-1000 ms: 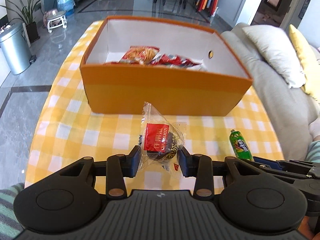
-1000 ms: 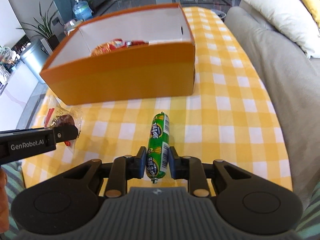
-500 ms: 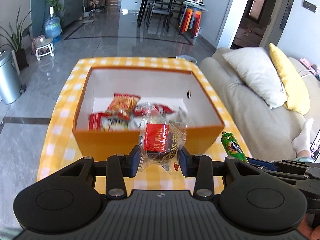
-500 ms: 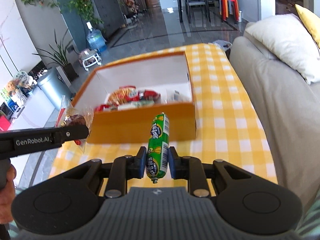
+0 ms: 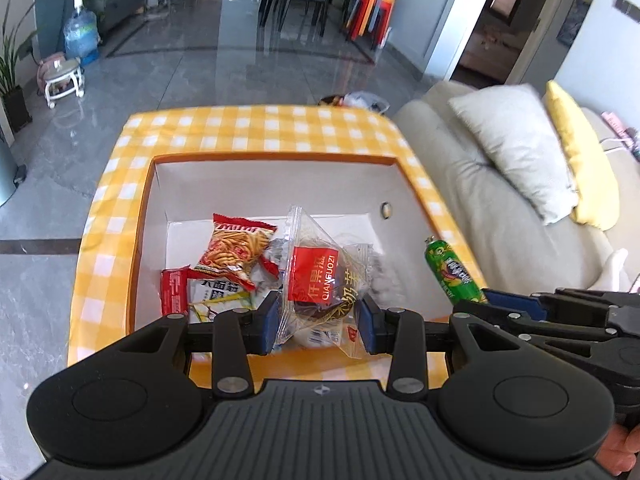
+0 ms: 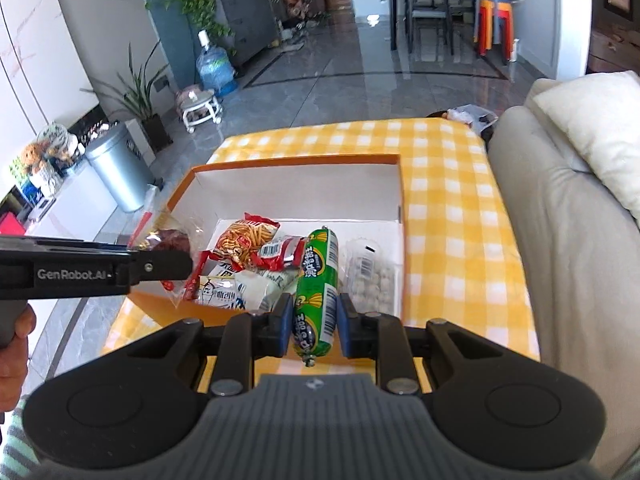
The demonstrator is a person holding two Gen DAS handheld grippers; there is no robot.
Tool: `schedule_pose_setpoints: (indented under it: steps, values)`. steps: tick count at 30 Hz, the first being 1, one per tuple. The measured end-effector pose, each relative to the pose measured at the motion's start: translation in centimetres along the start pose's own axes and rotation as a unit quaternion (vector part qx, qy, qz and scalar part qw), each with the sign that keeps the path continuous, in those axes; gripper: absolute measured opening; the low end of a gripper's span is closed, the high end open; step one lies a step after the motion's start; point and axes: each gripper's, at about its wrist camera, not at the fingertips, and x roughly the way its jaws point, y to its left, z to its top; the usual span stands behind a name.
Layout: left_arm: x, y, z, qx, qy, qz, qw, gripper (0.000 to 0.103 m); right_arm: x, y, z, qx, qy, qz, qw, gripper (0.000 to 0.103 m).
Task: Organize snacks
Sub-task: 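Lower both snacks into the box and open both tools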
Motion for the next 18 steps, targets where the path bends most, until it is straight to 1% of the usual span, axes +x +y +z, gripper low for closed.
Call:
schedule_pose_setpoints:
  steps: [5,9,11,14,16,18]
  values:
    - [3.7,1.6,1.8,0.018,0.034,0.041,0.9984,0.044,4.1,-0.2,2.1,-0.007,0.037,-0.003,0.999,0.020]
    - [5.8,2.5,3.0,0.054,0.050,0.085,0.9937,0.044,7.1,-0.1,3.5,-0.026,0.064,-0.005,0.998,0.020]
    - [6.9,2.9,3.5,0.081,0.063,0.108,0.9888,0.044,8.6,0.0,4.2,-0.037,0.075,-0.011,0.996,0.020]
    - [8.6,3.1,4.2,0.116,0.087,0.132,0.9806,0.044,10.9,0.0,5.2,-0.050,0.089,-0.025,0.994,0.020]
    - [9.9,3.3,4.3,0.135,0.110,0.146,0.9737,0.044,12.3,0.0,5.8,-0.051,0.098,-0.027,0.993,0.020]
    - [10.9,3.5,4.2,0.155,0.120,0.166,0.9665,0.044,13.8,-0.1,6.3,-0.048,0.108,-0.026,0.993,0.020]
